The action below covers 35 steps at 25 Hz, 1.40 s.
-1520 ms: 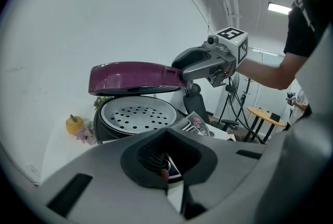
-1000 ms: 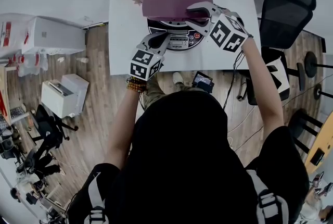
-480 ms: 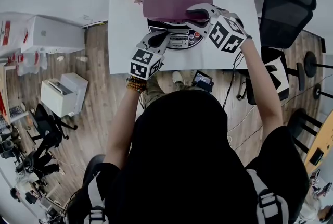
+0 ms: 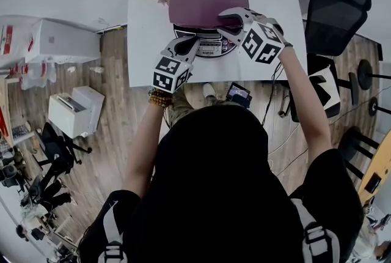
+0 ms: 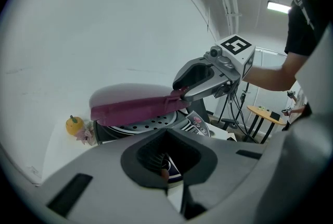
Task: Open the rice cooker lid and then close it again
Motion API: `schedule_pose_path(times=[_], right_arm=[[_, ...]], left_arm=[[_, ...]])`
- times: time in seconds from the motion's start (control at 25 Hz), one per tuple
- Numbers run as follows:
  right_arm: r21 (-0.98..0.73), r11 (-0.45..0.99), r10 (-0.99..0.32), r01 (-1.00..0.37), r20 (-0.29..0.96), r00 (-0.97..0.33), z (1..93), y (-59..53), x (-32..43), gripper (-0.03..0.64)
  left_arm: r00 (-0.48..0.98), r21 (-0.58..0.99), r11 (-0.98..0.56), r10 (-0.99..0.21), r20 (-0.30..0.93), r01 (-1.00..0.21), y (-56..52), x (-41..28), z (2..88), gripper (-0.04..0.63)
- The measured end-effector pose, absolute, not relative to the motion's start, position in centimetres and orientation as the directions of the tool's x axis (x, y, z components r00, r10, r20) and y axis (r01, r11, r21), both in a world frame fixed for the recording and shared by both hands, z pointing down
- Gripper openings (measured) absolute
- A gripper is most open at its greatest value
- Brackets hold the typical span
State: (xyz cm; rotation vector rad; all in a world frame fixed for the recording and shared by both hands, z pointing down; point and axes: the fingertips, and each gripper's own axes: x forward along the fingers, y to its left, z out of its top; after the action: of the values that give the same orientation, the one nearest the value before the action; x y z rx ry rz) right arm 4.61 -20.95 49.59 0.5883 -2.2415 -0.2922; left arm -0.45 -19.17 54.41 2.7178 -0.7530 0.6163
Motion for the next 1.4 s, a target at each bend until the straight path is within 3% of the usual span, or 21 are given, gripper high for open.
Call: schedule_pose_path(times=[0.72,0.96,1.2,1.4], right_arm=[[0.359,0.884,-0.466,-0.298,0.700,-0.541,53.1,-20.2,4.2,0.127],[0.352,0.887,-0.461,-0.298,0.705,-0.540,53.3,-20.2,4.1,0.124],[0.336,0.891,-0.453,-0.306,0.707,-0.543,53.3,-20.1,4.0,0.123],[0.252,0.902,-0.422,-0.351,0.690,-0.588,52.9,-20.1,4.4,0.124]], left_arm=[[0.784,0.096,-0.849,-0.427,0.451,-0.519,-19.0,-0.6,54.3,0.025],[0.701,0.072,-0.738,-0.600,0.387,-0.671,-23.5,-4.1,51.8,0.026],[0.686,0.104,-0.755,-0.518,0.511,-0.648,-26.2,-4.3,53.0,0.026],[0.695,0.151,-0.751,-0.488,0.528,-0.642,-26.3,-4.3,53.1,0.026]])
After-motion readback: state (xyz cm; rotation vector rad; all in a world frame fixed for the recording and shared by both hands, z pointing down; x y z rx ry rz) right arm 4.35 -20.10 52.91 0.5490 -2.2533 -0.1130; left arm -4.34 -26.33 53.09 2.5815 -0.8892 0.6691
